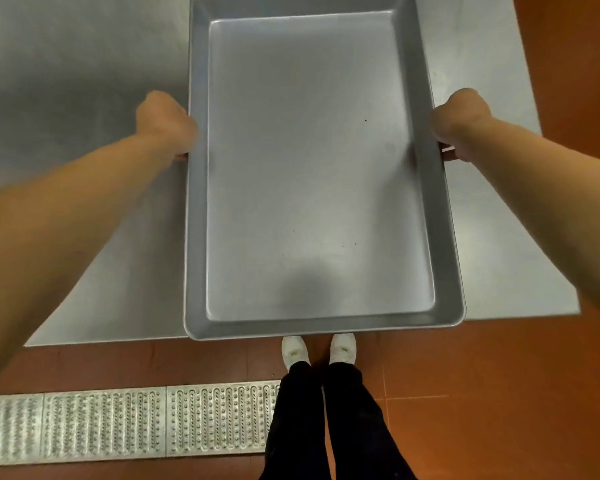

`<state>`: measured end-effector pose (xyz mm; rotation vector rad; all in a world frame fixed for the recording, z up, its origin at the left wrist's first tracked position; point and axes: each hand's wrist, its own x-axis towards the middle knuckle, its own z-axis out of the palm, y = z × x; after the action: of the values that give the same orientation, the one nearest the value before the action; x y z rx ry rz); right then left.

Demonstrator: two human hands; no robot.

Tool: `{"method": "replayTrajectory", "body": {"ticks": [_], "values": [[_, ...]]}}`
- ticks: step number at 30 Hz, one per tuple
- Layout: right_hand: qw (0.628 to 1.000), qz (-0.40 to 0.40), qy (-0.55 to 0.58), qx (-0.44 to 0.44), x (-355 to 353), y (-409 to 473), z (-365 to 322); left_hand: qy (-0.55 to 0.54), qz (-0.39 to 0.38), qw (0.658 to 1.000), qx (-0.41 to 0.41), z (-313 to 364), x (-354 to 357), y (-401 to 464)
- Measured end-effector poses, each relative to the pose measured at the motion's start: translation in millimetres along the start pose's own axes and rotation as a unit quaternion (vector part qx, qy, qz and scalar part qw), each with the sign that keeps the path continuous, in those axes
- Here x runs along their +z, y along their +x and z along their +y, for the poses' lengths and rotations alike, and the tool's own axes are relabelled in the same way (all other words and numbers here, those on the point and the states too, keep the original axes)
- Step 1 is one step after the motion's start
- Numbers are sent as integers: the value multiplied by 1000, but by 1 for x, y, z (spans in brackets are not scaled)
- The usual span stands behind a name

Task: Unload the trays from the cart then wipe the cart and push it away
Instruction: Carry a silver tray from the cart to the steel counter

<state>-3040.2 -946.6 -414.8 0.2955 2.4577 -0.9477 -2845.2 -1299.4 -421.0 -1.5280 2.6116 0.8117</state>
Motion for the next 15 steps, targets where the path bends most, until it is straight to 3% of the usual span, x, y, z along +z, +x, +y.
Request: {"method": "replayTrajectory", "body": {"ticks": [15], "values": [[997, 31, -74, -10, 18, 25, -10, -5, 9, 1000, -6, 4, 27, 33]]}}
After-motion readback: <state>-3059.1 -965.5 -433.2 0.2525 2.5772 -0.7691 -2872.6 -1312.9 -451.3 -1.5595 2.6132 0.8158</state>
